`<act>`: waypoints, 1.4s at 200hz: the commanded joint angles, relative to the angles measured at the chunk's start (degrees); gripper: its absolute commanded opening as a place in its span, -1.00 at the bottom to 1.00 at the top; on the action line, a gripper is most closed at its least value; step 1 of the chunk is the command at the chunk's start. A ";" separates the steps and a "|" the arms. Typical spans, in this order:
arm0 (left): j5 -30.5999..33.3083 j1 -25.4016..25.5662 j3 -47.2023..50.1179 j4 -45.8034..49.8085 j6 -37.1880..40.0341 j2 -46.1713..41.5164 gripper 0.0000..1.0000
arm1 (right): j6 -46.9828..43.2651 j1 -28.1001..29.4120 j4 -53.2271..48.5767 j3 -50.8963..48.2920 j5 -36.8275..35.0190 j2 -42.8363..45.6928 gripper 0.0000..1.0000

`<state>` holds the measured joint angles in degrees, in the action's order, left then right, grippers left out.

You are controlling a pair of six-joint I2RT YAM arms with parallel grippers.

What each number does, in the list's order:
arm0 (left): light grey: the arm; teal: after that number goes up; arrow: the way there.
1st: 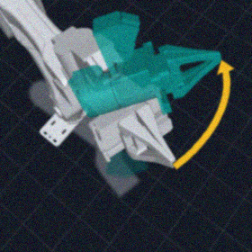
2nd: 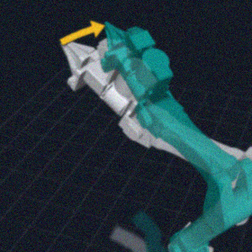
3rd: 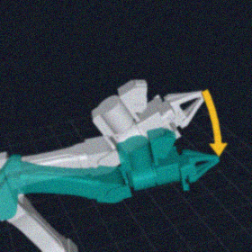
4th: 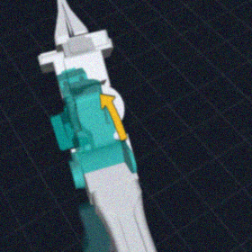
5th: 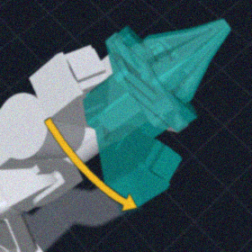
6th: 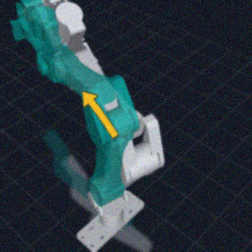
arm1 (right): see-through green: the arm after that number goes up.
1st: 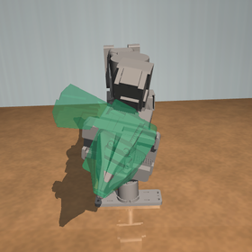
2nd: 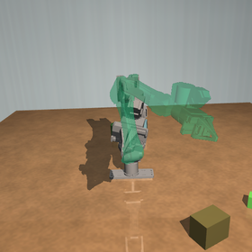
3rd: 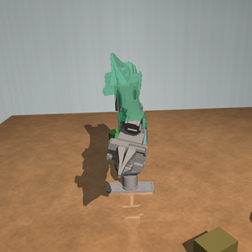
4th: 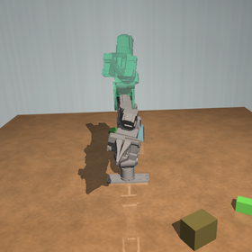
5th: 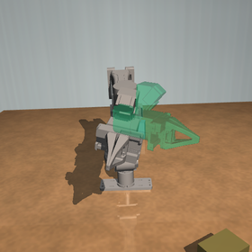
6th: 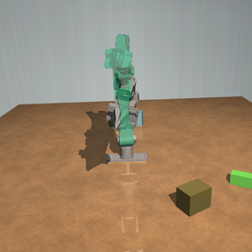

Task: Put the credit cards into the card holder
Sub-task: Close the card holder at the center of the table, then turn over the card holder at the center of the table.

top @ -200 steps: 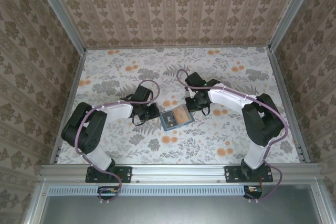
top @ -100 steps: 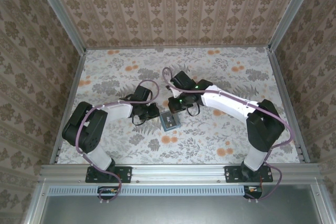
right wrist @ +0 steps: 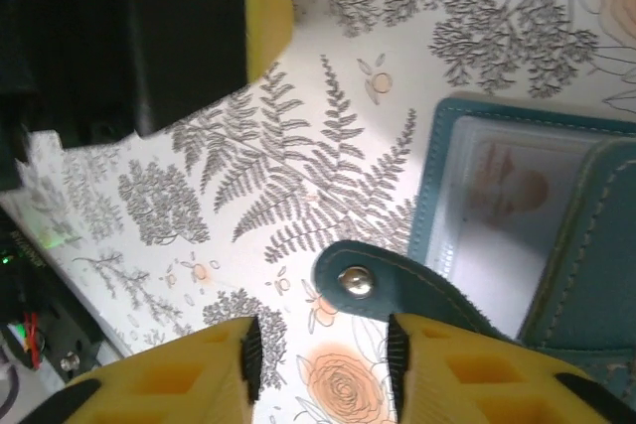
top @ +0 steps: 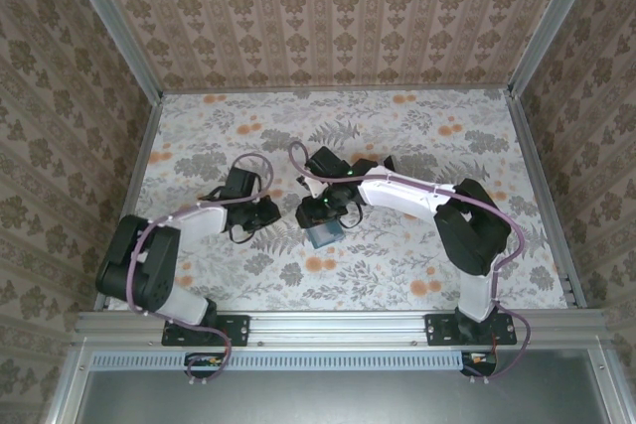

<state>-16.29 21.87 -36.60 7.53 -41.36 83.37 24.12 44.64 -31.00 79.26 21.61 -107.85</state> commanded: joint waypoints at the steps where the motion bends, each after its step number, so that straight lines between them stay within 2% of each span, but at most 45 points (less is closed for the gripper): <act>1: 2.06 -0.80 -0.31 5.36 3.08 -4.43 -0.69 | 0.02 -0.05 -0.64 2.56 4.33 2.04 -0.08; 34: 2.46 -0.96 -1.37 7.25 4.02 -8.89 -0.69 | -0.41 -1.33 -1.69 3.60 6.04 6.55 0.03; 69: 2.74 -0.95 -2.77 9.14 5.33 -13.23 -0.65 | 1.01 -7.82 1.12 -1.29 3.13 15.34 0.05; 94: 2.99 -1.00 -3.64 10.16 5.86 -13.64 -0.64 | 2.00 -13.88 2.62 -8.63 -6.76 19.22 -0.09; 111: 1.87 -0.86 -3.74 9.44 5.70 -13.07 -0.64 | 1.40 -16.31 3.12 -11.60 -6.83 17.25 -0.30; 129: 1.44 -0.49 -4.14 9.22 5.72 -12.50 -0.63 | 2.85 -15.54 6.79 -13.63 -2.92 13.94 -0.49; 149: 1.53 -0.15 -4.73 9.25 5.82 -12.10 -0.63 | 4.45 -13.47 9.22 -13.42 0.04 9.09 -0.60; 175: 1.70 0.18 -5.06 9.44 5.64 -11.92 -0.64 | 4.96 -9.48 9.61 -11.28 1.02 4.28 -0.64; 231: 1.88 1.63 -6.23 9.56 4.89 -11.82 -0.64 | 2.43 -4.20 5.32 -8.02 -3.90 -0.60 -0.66; 258: 1.75 3.89 -7.31 8.90 3.54 -9.99 -0.64 | 1.81 -3.27 3.56 -6.77 -5.12 -4.65 -0.66; 262: 1.83 5.85 -7.62 8.82 3.37 -9.54 -0.64 | 1.65 -3.17 3.35 -6.71 -5.51 -5.03 -0.66; 280: 1.97 8.63 -8.71 7.93 2.45 -6.33 -0.64 | 1.45 -3.18 3.14 -6.71 -5.62 -6.21 -0.67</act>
<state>-14.15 27.20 -42.65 16.23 -37.54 73.58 26.92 41.10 -24.01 72.25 19.51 -111.09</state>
